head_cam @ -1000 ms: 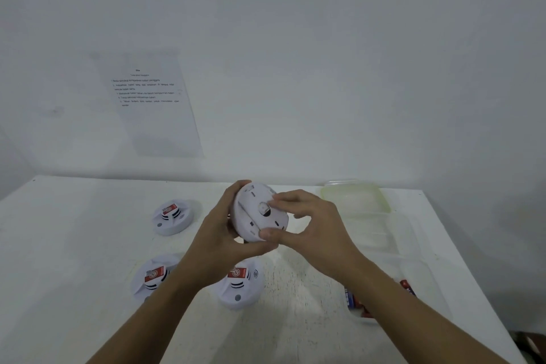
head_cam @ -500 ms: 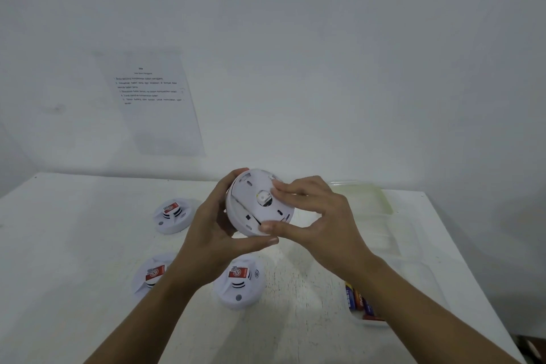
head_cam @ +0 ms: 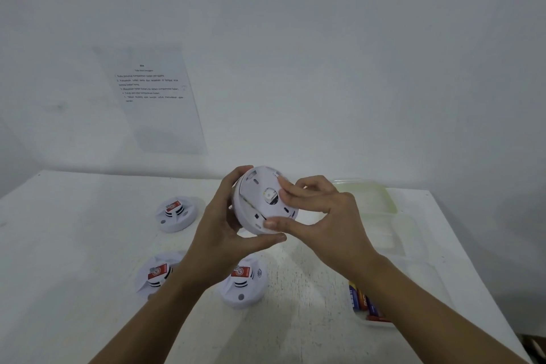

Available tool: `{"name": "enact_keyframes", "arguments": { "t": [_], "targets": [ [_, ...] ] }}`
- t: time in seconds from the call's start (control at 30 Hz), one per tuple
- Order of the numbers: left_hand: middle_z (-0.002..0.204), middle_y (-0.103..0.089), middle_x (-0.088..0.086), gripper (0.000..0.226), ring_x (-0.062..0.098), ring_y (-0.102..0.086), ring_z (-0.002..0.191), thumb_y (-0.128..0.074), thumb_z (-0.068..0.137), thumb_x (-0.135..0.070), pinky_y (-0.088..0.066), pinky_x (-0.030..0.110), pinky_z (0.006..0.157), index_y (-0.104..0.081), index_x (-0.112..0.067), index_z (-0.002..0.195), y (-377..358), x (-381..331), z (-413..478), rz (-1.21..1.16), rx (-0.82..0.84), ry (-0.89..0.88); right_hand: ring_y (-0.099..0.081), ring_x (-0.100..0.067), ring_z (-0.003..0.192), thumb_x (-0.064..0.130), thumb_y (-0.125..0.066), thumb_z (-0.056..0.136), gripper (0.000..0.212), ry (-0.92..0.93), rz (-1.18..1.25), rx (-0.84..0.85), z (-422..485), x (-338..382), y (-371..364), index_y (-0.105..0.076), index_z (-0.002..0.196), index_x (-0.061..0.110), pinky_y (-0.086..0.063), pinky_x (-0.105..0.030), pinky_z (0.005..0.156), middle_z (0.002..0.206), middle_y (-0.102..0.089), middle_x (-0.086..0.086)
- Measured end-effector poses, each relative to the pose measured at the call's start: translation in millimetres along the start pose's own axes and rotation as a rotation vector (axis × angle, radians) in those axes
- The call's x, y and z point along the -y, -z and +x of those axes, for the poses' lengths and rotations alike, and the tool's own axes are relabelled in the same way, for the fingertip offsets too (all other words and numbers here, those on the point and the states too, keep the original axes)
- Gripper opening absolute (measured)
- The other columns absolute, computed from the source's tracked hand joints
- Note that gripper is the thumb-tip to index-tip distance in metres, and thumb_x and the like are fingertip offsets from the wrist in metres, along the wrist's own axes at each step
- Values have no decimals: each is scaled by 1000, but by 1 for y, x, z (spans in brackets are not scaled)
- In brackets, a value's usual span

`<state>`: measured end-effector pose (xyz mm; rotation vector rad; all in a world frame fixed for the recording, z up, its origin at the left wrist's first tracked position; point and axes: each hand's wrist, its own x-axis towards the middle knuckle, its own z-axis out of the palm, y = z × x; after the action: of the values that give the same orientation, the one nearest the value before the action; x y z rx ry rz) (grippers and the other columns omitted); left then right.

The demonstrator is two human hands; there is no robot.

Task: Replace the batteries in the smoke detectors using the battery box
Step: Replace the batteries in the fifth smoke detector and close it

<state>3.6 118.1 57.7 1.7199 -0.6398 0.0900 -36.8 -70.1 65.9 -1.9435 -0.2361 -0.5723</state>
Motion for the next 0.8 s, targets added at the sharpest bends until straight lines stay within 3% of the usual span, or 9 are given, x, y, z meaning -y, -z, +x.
{"name": "enact_keyframes", "arguments": {
  "t": [0.17,0.37,0.47,0.53,0.67,0.8],
  "targets": [
    [136,-54,-13,96,21,-54,129,-93,63,-19,-56,27,93,-37,-25,141,-4,0,0,54,2,-38,-65,0,102,58,-85,55,60,-6,-57,-54,0,2,-1,-78,107,28,-55,-19,83,107,-73,17],
    [137,-54,-10,95,24,-56,128,-93,64,-22,-59,37,91,-38,-22,141,-7,3,1,87,-39,-57,-61,5,89,70,-70,64,58,0,-139,-109,-1,7,-8,-73,112,39,-46,-5,70,99,-72,25],
    [137,-55,-8,95,26,-56,127,-92,63,-29,-59,43,92,-38,-22,141,-10,4,-1,86,-62,-61,-62,2,86,71,-71,62,58,-32,-127,-119,1,9,-8,-76,108,37,-48,-10,67,98,-73,25],
    [135,-56,-12,94,24,-57,127,-91,63,-32,-59,41,91,-39,-20,140,-13,1,-2,61,-82,-56,-61,-2,84,70,-72,61,57,-47,-115,-126,2,10,-9,-78,107,36,-50,-13,67,94,-68,32],
    [129,-55,-24,92,14,-57,125,-91,64,-27,-59,31,89,-39,-16,139,-17,0,-2,63,-109,-72,-62,-2,81,70,-70,63,58,-31,-127,-161,1,10,-15,-79,105,31,-53,-17,69,104,-76,17],
    [128,-53,-30,92,8,-57,124,-90,64,-28,-58,24,87,-39,-15,139,-17,-1,-1,74,-105,-87,-63,-1,85,74,-66,64,60,-31,-139,-179,0,10,-17,-79,105,32,-52,-15,69,107,-76,16]
  ]
}}
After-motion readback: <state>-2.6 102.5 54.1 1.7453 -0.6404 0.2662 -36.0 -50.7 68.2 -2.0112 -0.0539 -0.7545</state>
